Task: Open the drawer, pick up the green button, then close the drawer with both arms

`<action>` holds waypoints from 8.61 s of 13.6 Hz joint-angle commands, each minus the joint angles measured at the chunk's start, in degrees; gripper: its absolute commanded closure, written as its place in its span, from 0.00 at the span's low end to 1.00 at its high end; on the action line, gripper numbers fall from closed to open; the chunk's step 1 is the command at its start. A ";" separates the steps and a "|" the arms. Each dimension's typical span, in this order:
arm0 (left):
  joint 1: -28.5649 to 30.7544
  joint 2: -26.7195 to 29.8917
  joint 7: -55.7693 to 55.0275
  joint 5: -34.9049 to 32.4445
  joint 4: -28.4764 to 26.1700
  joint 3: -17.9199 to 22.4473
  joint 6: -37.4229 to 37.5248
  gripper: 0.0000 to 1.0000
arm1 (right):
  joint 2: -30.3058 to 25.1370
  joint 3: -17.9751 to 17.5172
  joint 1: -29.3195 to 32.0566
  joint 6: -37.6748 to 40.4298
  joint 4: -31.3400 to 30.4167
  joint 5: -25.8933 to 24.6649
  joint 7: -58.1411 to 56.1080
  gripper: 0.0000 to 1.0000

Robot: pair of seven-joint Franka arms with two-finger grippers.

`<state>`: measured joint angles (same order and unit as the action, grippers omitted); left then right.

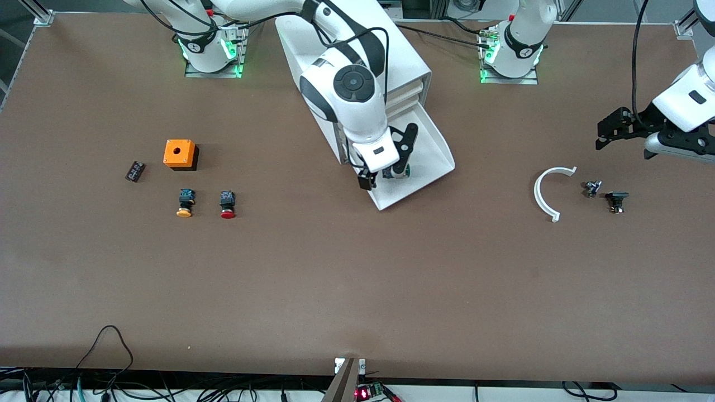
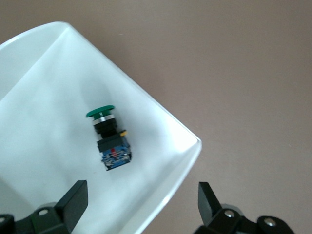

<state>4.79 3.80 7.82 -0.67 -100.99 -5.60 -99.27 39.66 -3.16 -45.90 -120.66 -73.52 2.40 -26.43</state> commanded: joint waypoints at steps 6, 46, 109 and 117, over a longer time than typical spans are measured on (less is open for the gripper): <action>-1.27 -0.20 -13.61 -2.67 2.55 -0.29 2.15 0.00 | 3.14 0.61 -1.03 1.39 2.33 0.06 -13.46 0.00; -1.53 -0.64 -9.84 -2.06 2.46 -0.12 1.27 0.00 | 5.00 1.66 -4.74 0.16 9.10 -1.35 -1.27 0.65; -0.48 -11.54 -50.89 1.46 -14.54 -17.81 -32.78 0.00 | -30.78 3.42 48.01 26.18 -17.80 -2.57 22.57 0.00; -0.04 -5.40 -33.85 1.20 4.84 -7.52 1.43 0.00 | -40.63 2.81 47.75 20.37 -31.87 -3.01 27.72 0.00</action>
<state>5.00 -4.03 -30.18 -0.44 -97.19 -15.32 -102.00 3.10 0.95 1.52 -99.10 -101.02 0.45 -2.17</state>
